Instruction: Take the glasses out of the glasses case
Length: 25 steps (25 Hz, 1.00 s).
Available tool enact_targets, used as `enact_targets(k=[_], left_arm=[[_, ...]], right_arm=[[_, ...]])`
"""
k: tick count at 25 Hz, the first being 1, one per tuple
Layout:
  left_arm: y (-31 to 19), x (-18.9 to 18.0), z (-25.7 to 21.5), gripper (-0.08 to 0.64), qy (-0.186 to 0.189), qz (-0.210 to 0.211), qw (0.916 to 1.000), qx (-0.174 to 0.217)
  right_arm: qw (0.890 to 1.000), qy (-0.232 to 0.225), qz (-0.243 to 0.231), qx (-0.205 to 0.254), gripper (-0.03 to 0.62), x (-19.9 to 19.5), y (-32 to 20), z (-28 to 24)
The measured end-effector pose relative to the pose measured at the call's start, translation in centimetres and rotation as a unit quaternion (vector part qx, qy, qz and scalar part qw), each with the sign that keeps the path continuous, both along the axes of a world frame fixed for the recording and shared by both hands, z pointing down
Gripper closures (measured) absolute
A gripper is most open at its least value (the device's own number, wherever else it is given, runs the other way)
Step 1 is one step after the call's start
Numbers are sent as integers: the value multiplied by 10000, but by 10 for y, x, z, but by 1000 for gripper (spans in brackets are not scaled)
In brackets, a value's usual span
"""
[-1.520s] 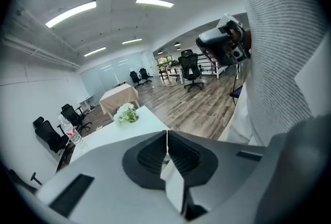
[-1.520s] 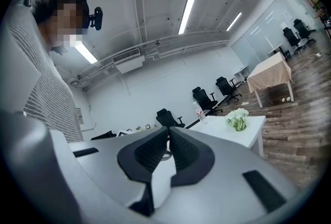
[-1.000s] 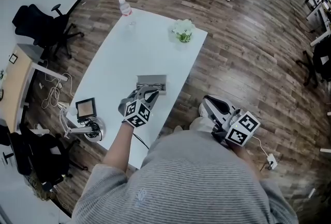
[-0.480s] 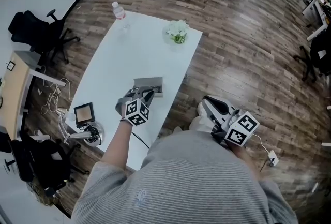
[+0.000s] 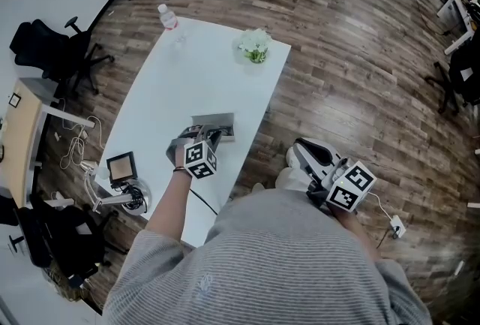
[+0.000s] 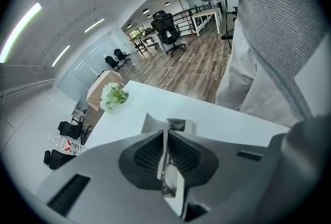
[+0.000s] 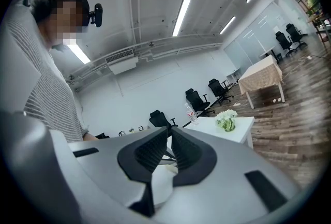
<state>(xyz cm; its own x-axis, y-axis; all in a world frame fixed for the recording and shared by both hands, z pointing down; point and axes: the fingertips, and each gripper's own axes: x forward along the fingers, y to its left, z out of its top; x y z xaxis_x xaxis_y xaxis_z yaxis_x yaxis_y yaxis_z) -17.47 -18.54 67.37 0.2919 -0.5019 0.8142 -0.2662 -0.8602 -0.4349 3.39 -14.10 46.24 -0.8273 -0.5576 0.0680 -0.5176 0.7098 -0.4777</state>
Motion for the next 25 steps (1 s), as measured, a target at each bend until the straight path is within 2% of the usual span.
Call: enact_targets(k=[10,13,20,25], left_arm=[[-3,-5,10,532,-155,-10,9999,-51],[-3,-6,17,502,-245,67,9996,-133],[-5,-8,29,500,-572,300,9977,-217],[-6,-8,34,500,-670,352,9968,-248]], right_arm=[[10000,-15,71,-48,575,3,-3,3],[9999,-4,85,-54,575,3,-4,4],[9999,-13,151,-70,575,6,-7,5],[9998,7,178,-68,575,6,-8,5]])
